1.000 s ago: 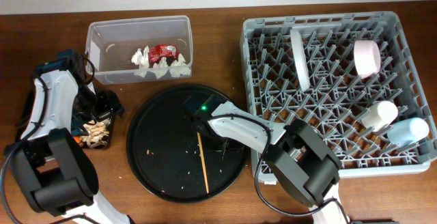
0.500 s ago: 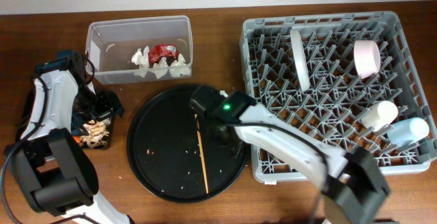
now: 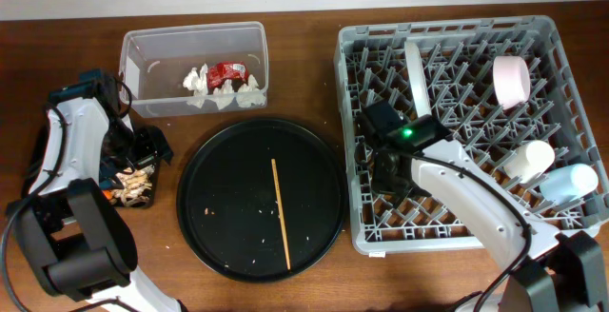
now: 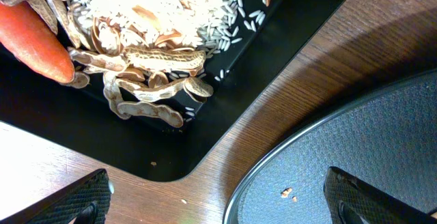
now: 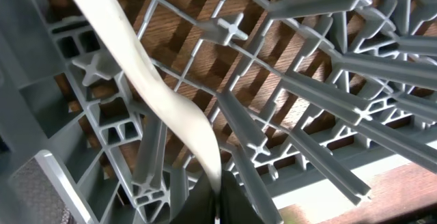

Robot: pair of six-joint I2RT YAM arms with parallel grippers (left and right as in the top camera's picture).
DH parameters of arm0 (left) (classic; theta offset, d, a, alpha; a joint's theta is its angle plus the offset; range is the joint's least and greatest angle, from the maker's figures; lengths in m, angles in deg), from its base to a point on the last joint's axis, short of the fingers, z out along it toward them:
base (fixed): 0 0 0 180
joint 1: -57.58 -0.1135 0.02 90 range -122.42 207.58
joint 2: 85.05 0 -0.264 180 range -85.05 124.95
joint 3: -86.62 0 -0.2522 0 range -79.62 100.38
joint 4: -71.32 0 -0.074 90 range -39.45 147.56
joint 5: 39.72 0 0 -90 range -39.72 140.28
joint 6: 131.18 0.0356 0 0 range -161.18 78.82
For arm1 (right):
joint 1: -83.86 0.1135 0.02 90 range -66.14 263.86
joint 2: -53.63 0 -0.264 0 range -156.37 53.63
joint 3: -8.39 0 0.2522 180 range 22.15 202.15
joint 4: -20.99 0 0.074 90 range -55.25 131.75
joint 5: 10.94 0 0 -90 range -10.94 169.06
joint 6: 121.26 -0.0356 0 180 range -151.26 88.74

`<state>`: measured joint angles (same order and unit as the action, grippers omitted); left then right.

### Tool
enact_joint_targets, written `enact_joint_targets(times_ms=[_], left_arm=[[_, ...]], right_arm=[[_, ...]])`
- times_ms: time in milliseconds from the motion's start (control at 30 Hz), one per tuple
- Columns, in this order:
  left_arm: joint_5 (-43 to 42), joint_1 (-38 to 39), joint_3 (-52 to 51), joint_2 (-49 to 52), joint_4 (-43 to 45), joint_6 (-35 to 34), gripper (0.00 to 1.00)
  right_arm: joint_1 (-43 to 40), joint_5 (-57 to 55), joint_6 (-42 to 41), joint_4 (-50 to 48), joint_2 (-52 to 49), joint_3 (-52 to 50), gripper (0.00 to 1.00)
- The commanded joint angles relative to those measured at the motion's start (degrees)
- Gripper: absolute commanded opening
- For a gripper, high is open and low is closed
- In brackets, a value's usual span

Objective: Sort waste into correct bins and load items into the dishwasher rack
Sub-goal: 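Reach the right gripper back and grasp the wooden chopstick, then carry the chopstick into the rack and stand it upright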

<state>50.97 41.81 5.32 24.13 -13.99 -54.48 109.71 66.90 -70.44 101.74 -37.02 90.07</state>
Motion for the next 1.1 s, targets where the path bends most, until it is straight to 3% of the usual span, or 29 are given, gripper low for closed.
enact_joint_targets(times_ms=[0,33,133,200,300,467,567,700,800,867,1067], left_arm=[[0.17,-0.13,-0.5,-0.11,-0.09,-0.76,0.99],[0.17,-0.13,-0.5,-0.11,-0.09,-0.76,0.99],[0.17,-0.13,-0.5,-0.11,-0.07,-0.76,0.99],[0.17,-0.13,-0.5,-0.11,-0.07,-0.76,0.99],[0.17,-0.13,-0.5,-0.11,0.2,-0.76,0.99],[0.17,-0.13,-0.5,-0.11,0.13,-0.76,0.99],[0.17,-0.13,-0.5,-0.11,0.13,-0.76,0.99],[0.15,-0.13,-0.5,-0.11,0.13,-0.76,0.99],[0.17,-0.13,-0.5,-0.11,0.13,-0.76,0.99],[0.17,-0.13,-0.5,-0.11,0.15,-0.76,0.99],[0.17,-0.13,-0.5,-0.11,0.13,-0.76,0.99]], right_arm=[[-0.42,-0.52,-0.22,-0.42,0.17,-0.39,0.31],[-0.42,-0.52,-0.22,-0.46,0.17,-0.39,0.5],[-0.31,1.46,0.02,0.48,1.01,0.57,0.55],[1.31,4.42,2.23,3.02,4.96,7.96,0.59],[11.28,9.68,6.38,-0.33,6.43,14.38,0.67],[25.75,13.6,5.92,-13.35,-12.31,14.23,0.67],[26.23,15.23,5.51,-18.01,-22.12,14.25,0.67],[26.27,15.19,5.51,-20.81,-27.87,14.23,0.66],[26.27,15.17,5.49,-20.76,-29.79,14.21,0.54],[26.27,15.19,5.49,-20.5,-29.79,14.21,0.26],[26.27,9.77,0.94,-15.76,-29.79,14.21,0.15]])
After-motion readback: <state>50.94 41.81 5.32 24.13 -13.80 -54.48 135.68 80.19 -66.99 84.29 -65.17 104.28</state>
